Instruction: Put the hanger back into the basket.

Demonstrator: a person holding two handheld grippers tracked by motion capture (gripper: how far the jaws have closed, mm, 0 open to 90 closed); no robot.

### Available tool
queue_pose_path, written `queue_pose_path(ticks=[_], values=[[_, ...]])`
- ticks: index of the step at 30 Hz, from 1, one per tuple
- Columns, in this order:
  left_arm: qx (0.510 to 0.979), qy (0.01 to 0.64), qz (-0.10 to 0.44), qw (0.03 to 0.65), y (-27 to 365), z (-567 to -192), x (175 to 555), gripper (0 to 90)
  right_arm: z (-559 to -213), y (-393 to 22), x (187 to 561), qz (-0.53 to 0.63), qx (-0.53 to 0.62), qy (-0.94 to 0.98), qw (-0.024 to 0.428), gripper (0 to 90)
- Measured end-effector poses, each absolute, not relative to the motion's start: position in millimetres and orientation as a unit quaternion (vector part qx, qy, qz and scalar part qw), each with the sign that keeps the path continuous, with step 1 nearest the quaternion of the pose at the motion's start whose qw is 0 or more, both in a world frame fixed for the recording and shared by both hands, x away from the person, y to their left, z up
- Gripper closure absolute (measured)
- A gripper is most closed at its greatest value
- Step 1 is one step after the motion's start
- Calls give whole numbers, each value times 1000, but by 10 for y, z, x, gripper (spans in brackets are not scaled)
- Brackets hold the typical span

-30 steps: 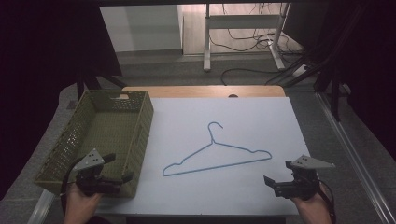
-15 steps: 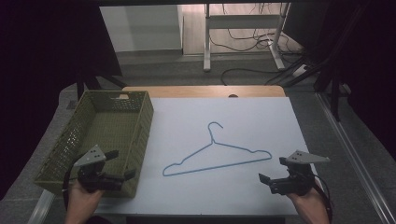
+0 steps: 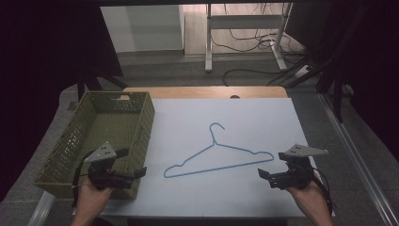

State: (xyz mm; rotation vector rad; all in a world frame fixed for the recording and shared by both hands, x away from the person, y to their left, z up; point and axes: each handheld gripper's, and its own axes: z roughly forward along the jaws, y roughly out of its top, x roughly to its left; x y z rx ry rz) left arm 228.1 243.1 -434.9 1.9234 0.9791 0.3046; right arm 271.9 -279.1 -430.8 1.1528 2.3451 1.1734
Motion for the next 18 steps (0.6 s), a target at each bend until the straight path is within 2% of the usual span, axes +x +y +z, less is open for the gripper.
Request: queue_pose_path(ticks=[18], values=[[808,344,110,465,1784,-4141,2490,0,-4224,-2623,2890,396,381,824,135,0]])
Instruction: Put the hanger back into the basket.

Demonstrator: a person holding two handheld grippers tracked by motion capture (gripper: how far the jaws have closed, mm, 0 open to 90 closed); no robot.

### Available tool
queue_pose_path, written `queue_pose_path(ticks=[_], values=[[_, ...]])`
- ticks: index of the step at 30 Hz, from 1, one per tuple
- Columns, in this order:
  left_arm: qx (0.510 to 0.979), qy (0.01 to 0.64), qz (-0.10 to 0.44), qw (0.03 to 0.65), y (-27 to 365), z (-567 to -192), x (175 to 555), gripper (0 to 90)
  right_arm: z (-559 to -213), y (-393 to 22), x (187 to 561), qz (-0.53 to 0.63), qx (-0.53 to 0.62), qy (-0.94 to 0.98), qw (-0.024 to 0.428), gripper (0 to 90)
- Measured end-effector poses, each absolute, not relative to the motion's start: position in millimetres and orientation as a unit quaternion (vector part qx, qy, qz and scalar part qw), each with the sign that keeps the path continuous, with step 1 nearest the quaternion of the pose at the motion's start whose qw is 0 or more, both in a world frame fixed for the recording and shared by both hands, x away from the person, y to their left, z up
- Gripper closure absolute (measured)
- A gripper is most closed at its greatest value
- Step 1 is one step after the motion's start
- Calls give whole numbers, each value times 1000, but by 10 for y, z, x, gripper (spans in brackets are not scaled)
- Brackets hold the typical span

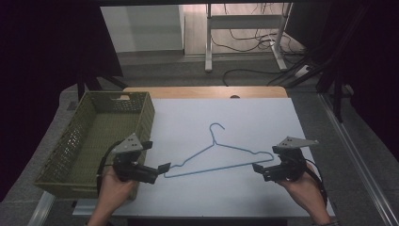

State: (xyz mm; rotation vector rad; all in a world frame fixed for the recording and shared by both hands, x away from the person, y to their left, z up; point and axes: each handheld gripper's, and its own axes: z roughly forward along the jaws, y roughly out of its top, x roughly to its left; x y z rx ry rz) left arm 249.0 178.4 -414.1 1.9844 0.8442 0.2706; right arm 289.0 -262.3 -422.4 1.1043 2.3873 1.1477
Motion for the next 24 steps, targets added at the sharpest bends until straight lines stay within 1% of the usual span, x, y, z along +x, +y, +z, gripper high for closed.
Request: queue_pose_path(ticks=[5,12,15,21,24], values=[[820,333,108,453,1614,-4197,2579,0,-4223,-2593,2953,391,377,829,132,0],[826,335,91,444,1453,-4391,2756,2,-4218,-2522,3067,389,373,833,130,0],[831,336,91,434,1383,-4469,2822,2,-4225,-2479,3131,388,366,836,128,0],[833,337,86,430,1296,-4567,2935,1,-4267,-2388,3282,381,357,844,123,0],[836,336,87,425,1262,-4610,2984,1,-4286,-2355,3341,377,355,847,121,16]])
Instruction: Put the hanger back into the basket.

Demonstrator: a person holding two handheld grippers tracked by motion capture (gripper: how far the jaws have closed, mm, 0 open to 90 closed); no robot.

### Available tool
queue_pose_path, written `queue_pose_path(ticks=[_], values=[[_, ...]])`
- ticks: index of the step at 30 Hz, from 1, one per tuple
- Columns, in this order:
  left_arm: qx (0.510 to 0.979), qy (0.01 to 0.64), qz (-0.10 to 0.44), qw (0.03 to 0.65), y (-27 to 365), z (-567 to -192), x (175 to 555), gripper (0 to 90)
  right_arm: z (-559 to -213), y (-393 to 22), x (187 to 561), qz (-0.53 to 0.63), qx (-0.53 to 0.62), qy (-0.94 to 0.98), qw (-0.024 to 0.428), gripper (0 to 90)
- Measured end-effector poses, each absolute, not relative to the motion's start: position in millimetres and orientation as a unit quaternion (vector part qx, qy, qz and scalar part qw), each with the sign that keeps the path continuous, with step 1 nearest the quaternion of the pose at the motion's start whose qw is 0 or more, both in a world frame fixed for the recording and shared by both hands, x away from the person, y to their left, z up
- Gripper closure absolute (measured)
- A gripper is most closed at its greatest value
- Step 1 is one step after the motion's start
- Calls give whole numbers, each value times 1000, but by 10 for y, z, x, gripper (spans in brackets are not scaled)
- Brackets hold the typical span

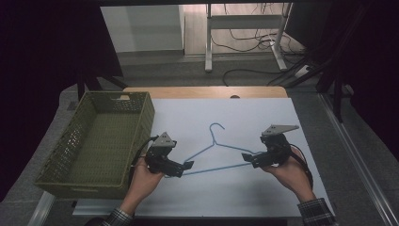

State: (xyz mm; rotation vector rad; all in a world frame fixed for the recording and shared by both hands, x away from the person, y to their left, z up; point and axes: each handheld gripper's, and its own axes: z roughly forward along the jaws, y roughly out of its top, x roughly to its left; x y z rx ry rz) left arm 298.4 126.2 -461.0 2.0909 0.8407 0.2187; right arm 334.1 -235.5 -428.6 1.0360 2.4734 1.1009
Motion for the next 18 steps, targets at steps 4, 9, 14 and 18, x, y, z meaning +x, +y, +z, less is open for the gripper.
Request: queue_pose_path(ticks=[4,9,14,18], values=[[829,341,71,438,1235,-4683,3057,0,-4311,-2317,3418,376,350,850,116,47],[836,340,71,425,1192,-4764,3122,0,-4354,-2265,3509,371,341,857,109,72],[843,339,77,412,1157,-4847,3185,0,-4417,-2198,3626,370,338,859,105,81],[846,335,77,407,1154,-4911,3228,0,-4471,-2130,3719,368,335,861,102,108]])
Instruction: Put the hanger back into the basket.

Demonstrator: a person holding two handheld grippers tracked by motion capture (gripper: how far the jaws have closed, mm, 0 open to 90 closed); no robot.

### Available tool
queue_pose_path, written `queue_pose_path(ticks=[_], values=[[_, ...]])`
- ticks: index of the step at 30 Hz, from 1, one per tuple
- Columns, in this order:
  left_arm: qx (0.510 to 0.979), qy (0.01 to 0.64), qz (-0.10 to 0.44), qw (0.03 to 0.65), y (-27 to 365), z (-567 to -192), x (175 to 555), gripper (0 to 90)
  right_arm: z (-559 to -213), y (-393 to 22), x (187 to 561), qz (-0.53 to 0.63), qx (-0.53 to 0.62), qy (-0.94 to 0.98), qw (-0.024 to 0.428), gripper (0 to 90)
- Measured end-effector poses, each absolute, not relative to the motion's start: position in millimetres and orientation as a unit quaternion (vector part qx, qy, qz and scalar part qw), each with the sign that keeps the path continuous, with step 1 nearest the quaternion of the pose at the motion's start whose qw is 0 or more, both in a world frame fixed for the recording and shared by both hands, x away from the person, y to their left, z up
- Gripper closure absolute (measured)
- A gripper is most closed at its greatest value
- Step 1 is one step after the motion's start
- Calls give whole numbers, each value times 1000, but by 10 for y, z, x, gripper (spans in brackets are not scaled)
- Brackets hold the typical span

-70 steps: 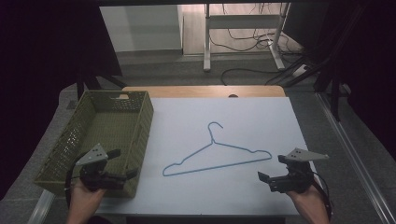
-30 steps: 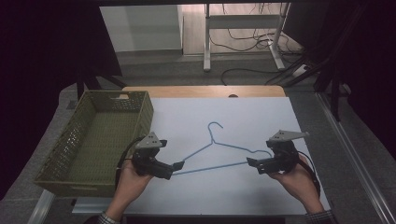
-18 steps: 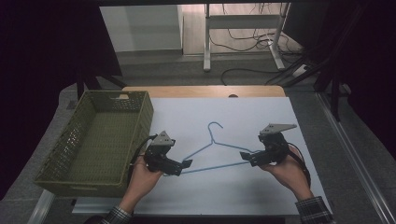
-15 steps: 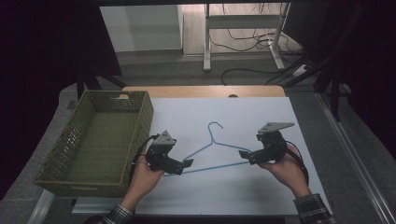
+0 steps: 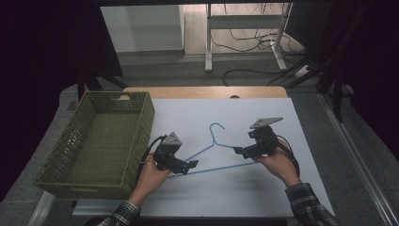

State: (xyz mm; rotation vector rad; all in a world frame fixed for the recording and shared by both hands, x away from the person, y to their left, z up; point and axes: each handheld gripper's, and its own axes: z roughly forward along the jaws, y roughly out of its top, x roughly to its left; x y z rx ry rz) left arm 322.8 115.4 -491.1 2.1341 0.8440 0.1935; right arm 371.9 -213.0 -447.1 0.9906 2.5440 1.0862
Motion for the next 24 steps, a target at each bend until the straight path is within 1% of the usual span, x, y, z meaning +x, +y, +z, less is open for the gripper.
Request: queue_pose_path(ticks=[3,6,14,17,18,20,24], values=[[846,337,79,405,1161,-4952,3260,0,-4509,-2077,3788,365,329,865,102,156],[845,340,82,405,1173,-4973,3292,0,-4553,-2019,3866,357,319,873,95,233],[847,340,83,401,1168,-5020,3342,2,-4683,-1891,4039,342,297,887,85,378],[846,341,84,401,1179,-5024,3344,2,-4744,-1846,4105,336,289,893,78,456],[846,341,83,402,1183,-5025,3345,2,-4772,-1826,4133,331,284,896,77,497],[844,343,81,404,1192,-5024,3344,2,-4816,-1788,4170,322,272,904,70,543],[845,345,79,401,1204,-5032,3336,2,-4898,-1731,4226,304,251,916,71,652]])
